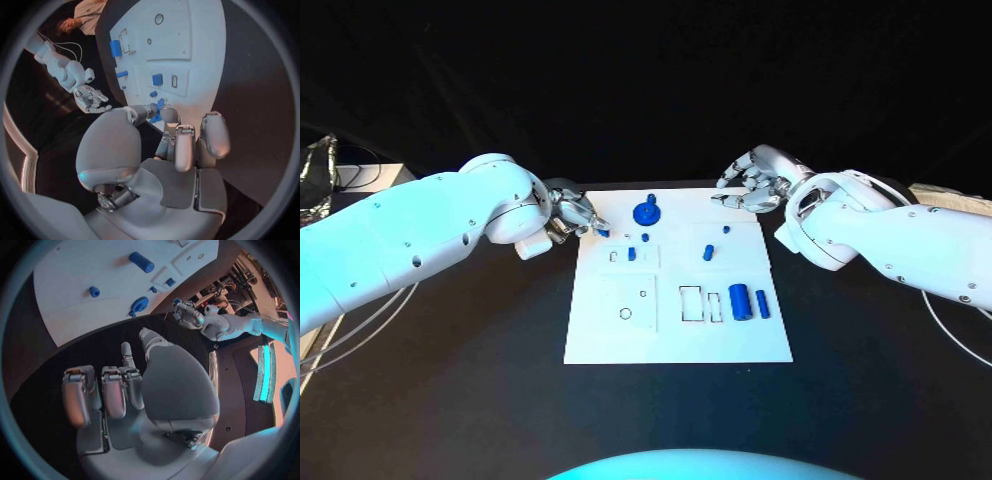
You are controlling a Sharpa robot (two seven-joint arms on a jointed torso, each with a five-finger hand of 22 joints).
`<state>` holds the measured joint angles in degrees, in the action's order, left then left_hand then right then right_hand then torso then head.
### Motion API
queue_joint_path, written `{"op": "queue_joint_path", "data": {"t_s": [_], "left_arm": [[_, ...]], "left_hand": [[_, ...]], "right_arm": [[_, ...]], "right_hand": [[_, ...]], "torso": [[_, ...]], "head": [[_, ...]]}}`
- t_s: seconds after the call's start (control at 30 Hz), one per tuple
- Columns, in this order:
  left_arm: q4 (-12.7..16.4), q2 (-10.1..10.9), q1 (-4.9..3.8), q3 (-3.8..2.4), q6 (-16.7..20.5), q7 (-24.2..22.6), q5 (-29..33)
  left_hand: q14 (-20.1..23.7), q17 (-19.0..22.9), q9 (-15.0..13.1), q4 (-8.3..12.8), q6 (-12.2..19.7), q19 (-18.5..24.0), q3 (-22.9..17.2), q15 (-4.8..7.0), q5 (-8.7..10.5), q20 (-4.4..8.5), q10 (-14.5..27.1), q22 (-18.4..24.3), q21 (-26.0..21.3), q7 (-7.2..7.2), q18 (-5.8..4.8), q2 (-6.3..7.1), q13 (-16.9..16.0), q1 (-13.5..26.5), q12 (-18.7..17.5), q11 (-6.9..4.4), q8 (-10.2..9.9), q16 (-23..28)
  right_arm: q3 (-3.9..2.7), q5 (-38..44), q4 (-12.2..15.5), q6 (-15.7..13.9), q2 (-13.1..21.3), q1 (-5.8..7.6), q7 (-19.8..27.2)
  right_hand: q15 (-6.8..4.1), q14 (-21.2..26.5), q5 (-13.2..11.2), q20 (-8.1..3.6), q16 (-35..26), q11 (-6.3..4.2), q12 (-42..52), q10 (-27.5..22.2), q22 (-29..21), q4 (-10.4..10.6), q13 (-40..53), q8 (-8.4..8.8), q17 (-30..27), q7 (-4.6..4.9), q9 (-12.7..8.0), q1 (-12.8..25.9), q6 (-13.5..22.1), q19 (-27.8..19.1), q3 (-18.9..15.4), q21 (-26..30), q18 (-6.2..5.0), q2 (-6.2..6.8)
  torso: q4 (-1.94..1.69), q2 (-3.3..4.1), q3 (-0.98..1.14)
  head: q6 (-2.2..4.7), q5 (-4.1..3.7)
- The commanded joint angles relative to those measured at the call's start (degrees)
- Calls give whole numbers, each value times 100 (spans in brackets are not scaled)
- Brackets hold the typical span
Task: Assemble the parts on the task board
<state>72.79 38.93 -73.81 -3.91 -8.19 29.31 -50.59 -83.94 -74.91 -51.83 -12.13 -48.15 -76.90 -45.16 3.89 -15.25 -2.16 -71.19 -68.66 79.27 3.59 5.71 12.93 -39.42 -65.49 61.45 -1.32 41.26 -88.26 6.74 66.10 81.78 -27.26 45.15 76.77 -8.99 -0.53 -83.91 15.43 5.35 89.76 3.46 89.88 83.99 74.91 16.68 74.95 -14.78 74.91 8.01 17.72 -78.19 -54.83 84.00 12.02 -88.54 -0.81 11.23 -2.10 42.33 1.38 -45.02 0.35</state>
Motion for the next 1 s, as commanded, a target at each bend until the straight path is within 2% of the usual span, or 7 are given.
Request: {"op": "queue_joint_path", "data": {"t_s": [0.03,0.13,0.23,0.53,0.73,1.0], "left_arm": [[124,8,24,85,282,11,-27],[193,-8,63,181,369,11,-90],[254,-31,113,240,436,11,-172],[327,-92,182,355,439,24,-351],[303,-139,200,396,445,30,-478],[268,-155,208,407,467,37,-692]], "left_hand": [[-506,-1169,-4,1034,-92,-34,-994,50,-29,3,-49,-9,40,-43,-92,1,-13,66,23,10,26,-17],[-506,-1169,-4,1034,-92,-34,-994,50,-29,3,-49,-9,40,-43,-92,1,-13,66,23,10,26,-17],[-506,-1169,-4,1034,-92,-34,-994,50,-29,3,-49,-9,40,-43,-92,1,-13,66,23,10,26,-17],[-504,-1161,-3,1043,-99,-38,-998,52,-43,6,-58,-13,43,-45,-93,2,-21,75,27,7,28,-13],[-505,-1166,-3,1051,-106,-38,-1003,54,-54,8,-59,-11,42,-48,-93,2,-6,83,18,5,30,-15],[-505,-1166,-3,1051,-106,-38,-1003,54,-54,8,-59,-11,42,-48,-93,2,-6,83,18,5,30,-15]], "right_arm": [[-3,43,-5,39,-10,-4,32],[-3,41,-10,40,-18,-7,37],[-3,38,-13,43,-26,-9,42],[-3,32,-10,48,-26,-12,41],[-3,31,0,51,-22,-13,40],[-3,31,14,53,-11,-13,38]], "right_hand": [[-6,-606,34,-2,19,5,-11,579,1395,-6,1483,7,1495,12,6,41,39,526,-16,14,40,3],[-6,-604,39,-2,18,5,-16,574,1384,-5,1479,6,1490,12,13,51,40,519,-16,31,35,1],[-6,-604,39,-2,18,5,-16,574,1384,-5,1479,6,1490,12,13,51,40,519,-16,31,35,1],[-6,-604,39,-2,18,5,-16,574,1384,-5,1479,6,1490,12,13,51,40,519,-16,31,35,1],[-6,-604,39,-2,18,5,-16,574,1384,-5,1479,6,1490,12,13,51,40,519,-16,31,35,1],[-6,-604,39,-2,18,5,-16,574,1384,-5,1479,6,1490,12,13,51,40,519,-16,31,35,1]], "torso": [[-14,-30,2],[-12,-35,4],[-3,-25,5],[-6,-13,12],[-6,-5,7],[-12,-13,5]], "head": [[-18,12],[-20,10],[-15,18],[-42,16],[-58,9],[-83,4]]}}
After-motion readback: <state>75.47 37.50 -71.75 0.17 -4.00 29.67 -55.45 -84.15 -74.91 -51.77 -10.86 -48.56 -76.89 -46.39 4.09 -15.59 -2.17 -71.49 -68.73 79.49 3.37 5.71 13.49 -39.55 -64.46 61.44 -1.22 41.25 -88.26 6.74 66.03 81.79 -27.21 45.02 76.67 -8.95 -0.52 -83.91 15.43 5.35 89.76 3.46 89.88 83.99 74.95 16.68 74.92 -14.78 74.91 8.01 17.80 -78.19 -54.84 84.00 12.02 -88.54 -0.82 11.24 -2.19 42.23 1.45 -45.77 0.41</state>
